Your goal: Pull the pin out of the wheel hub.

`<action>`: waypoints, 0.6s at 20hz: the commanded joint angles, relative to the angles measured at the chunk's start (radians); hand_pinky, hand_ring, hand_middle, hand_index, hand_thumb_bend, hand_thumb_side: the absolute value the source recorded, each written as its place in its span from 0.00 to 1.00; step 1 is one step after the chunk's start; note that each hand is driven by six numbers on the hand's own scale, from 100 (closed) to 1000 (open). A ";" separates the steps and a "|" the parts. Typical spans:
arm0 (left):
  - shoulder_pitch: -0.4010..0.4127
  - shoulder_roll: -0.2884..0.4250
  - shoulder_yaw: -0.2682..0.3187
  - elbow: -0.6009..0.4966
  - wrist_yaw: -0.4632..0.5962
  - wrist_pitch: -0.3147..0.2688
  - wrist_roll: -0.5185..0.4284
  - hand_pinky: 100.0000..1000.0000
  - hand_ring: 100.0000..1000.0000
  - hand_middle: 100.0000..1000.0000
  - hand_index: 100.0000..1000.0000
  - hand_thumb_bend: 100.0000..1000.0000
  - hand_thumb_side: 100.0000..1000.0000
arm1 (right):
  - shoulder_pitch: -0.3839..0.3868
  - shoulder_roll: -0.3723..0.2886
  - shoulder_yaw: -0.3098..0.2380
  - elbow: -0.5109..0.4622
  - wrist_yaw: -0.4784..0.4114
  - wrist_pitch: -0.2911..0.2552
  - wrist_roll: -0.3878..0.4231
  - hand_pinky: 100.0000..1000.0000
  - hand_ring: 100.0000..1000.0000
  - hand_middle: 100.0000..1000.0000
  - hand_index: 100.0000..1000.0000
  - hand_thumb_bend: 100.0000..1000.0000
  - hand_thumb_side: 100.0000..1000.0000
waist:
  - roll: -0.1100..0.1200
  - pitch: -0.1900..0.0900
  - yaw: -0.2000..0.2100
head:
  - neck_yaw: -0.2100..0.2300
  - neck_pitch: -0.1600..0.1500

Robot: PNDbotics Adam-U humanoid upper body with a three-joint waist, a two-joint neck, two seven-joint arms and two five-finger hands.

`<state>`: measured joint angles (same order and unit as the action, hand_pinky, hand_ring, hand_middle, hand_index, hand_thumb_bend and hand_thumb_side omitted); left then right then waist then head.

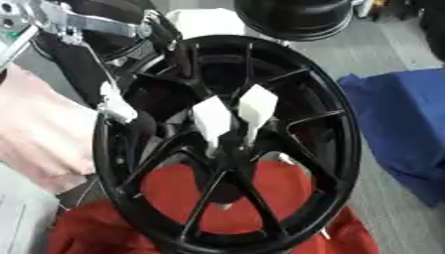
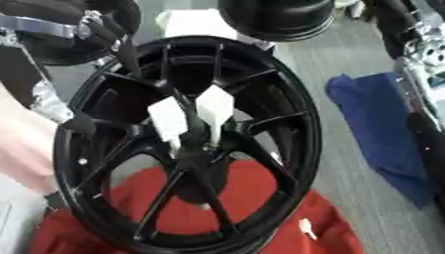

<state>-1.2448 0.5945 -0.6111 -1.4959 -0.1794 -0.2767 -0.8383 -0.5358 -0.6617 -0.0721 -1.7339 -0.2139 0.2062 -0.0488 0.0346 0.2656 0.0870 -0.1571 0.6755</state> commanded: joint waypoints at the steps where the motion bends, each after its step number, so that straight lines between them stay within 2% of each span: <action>1: -0.035 -0.002 0.000 0.000 0.019 -0.072 -0.069 0.75 0.74 0.71 0.80 0.56 0.55 | -0.019 -0.020 -0.002 -0.005 0.008 -0.002 0.005 0.96 0.82 0.66 0.65 0.00 0.63 | -0.001 -0.013 -0.007 | 0.008 -0.015; 8: -0.060 -0.027 -0.022 -0.005 0.065 -0.061 -0.069 0.75 0.74 0.71 0.79 0.55 0.48 | -0.029 -0.015 0.003 -0.002 0.009 0.000 0.013 0.96 0.82 0.66 0.65 0.00 0.64 | 0.008 -0.005 -0.025 | 0.021 -0.020; 12: -0.065 -0.038 -0.037 -0.004 0.096 -0.052 -0.069 0.75 0.73 0.70 0.78 0.54 0.40 | -0.035 -0.012 0.006 -0.003 0.009 0.001 0.017 0.96 0.82 0.66 0.65 0.00 0.64 | 0.011 -0.002 -0.034 | 0.024 -0.023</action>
<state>-1.2853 0.5476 -0.6528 -1.4909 -0.0976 -0.2705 -0.8446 -0.5540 -0.6555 -0.0610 -1.7281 -0.2137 0.2091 -0.0366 0.0485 0.2789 0.0548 -0.1369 0.6657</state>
